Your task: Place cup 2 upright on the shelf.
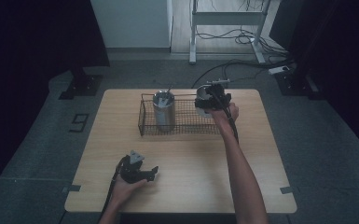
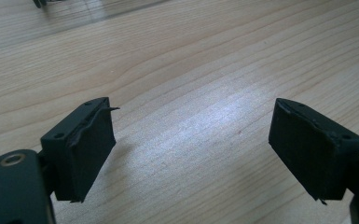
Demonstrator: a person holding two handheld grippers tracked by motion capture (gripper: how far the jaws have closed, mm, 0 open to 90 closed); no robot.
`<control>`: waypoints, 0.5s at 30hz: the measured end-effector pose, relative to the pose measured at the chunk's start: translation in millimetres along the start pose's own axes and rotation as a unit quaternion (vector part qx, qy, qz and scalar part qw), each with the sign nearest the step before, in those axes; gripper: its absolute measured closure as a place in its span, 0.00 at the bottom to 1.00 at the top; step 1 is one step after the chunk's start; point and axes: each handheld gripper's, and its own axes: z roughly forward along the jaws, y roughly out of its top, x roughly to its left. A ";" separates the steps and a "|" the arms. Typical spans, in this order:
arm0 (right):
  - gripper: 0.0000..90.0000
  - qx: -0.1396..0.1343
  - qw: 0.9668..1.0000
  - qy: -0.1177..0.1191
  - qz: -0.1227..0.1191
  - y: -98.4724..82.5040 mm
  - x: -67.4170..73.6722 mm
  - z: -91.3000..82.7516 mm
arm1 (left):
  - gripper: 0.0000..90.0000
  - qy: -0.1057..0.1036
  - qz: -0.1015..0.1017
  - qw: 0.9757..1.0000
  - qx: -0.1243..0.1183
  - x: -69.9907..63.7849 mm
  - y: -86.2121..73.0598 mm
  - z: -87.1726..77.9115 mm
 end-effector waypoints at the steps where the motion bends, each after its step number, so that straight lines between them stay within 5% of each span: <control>1: 0.08 0.001 1.000 0.001 0.000 -0.4 -0.3 3.1 | 0.16 0.001 0.001 1.000 0.001 -0.2 -0.2 0.5; 15: 0.08 0.015 1.000 0.002 0.004 -6.8 -0.5 20.7 | 0.16 0.001 0.002 1.000 0.005 -0.7 -1.1 1.9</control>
